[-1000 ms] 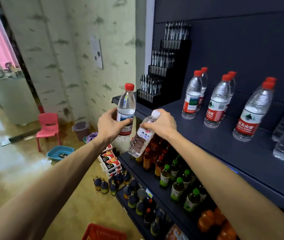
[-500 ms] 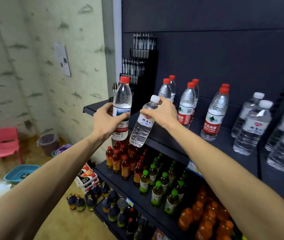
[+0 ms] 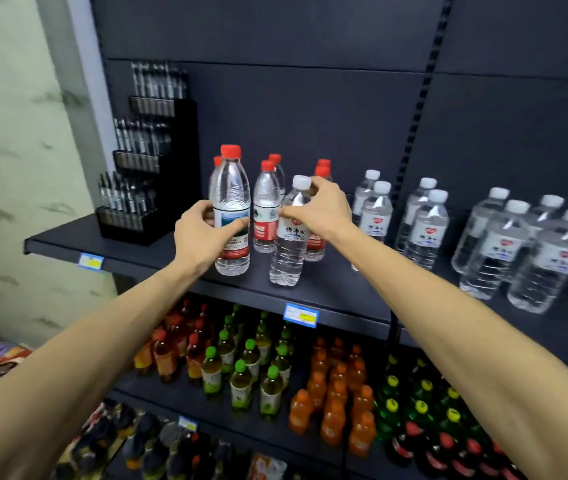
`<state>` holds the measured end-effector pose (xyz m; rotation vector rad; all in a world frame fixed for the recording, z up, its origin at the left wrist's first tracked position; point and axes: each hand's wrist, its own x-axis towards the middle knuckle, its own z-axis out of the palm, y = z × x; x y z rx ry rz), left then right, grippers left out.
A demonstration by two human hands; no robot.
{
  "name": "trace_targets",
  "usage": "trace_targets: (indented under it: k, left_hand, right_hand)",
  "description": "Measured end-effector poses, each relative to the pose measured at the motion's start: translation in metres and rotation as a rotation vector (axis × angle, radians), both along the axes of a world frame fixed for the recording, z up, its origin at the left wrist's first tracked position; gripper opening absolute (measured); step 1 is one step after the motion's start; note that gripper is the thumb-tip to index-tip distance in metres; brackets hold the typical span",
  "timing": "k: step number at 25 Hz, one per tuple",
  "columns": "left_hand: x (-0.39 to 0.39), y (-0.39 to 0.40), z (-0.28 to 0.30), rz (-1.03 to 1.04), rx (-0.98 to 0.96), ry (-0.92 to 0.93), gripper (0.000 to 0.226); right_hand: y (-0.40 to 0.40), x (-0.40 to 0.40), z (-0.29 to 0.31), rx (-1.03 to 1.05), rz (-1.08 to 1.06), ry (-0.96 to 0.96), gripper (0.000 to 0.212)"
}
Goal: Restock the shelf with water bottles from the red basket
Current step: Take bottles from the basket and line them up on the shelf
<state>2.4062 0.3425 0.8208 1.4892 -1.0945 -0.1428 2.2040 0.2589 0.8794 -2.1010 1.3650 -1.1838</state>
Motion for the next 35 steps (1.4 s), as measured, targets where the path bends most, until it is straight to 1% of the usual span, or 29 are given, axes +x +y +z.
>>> trace_targets:
  k: [3, 7, 11, 13, 14, 16, 17, 21, 27, 29, 30, 31, 32, 34, 35]
  left_hand:
    - [-0.034, -0.018, -0.005, -0.090, 0.006, 0.012, 0.054]
    - [-0.071, -0.036, -0.016, -0.215, 0.020, 0.037, 0.060]
    - [-0.085, -0.043, -0.022, -0.228, 0.031, 0.008, 0.066]
    - [-0.086, -0.044, -0.022, -0.223, 0.038, -0.003, 0.064]
    - [-0.086, -0.044, -0.021, -0.228, 0.040, -0.005, 0.062]
    - [-0.084, -0.045, -0.023, -0.230, 0.038, -0.003, 0.061]
    - [-0.083, -0.045, -0.023, -0.231, 0.037, -0.002, 0.060]
    - [-0.081, -0.045, -0.026, -0.210, 0.044, -0.001, 0.055]
    - [-0.072, -0.045, -0.028, -0.202, 0.051, -0.003, 0.059]
    - [-0.069, -0.041, -0.027, -0.186, 0.048, -0.003, 0.058]
    - [-0.068, -0.039, -0.025, -0.179, 0.046, -0.006, 0.056]
    - [-0.067, -0.037, -0.023, -0.173, 0.044, -0.006, 0.054]
    - [-0.065, -0.034, -0.022, -0.168, 0.040, -0.007, 0.053]
    - [-0.058, -0.028, -0.022, -0.144, 0.038, -0.008, 0.053]
    - [-0.053, -0.024, -0.021, -0.125, 0.039, -0.012, 0.054]
  right_hand:
    - [-0.001, -0.043, -0.008, 0.011, -0.043, 0.009, 0.052]
    - [-0.004, -0.092, -0.021, 0.049, -0.061, -0.054, 0.058]
    - [-0.007, -0.119, -0.028, 0.068, -0.085, -0.083, 0.053]
    - [-0.009, -0.125, -0.033, 0.067, -0.116, -0.098, 0.057]
    - [-0.009, -0.126, -0.035, 0.076, -0.118, -0.089, 0.064]
    - [-0.010, -0.127, -0.046, 0.120, -0.132, -0.047, 0.087]
    - [-0.011, -0.126, -0.054, 0.147, -0.147, -0.052, 0.092]
    - [-0.015, -0.125, -0.067, 0.184, -0.212, -0.097, 0.081]
    - [-0.016, -0.125, -0.067, 0.187, -0.223, -0.107, 0.078]
    - [-0.013, -0.124, -0.066, 0.189, -0.204, -0.126, 0.083]
    - [-0.010, -0.124, -0.065, 0.125, -0.233, -0.141, 0.088]
    - [-0.006, -0.121, -0.064, -0.012, -0.289, -0.155, 0.091]
    - [0.000, -0.118, -0.062, -0.190, -0.346, -0.171, 0.090]
    - [0.012, -0.103, -0.054, -0.521, -0.385, -0.187, 0.080]
    - [0.016, -0.092, -0.048, -0.628, -0.354, -0.178, 0.073]
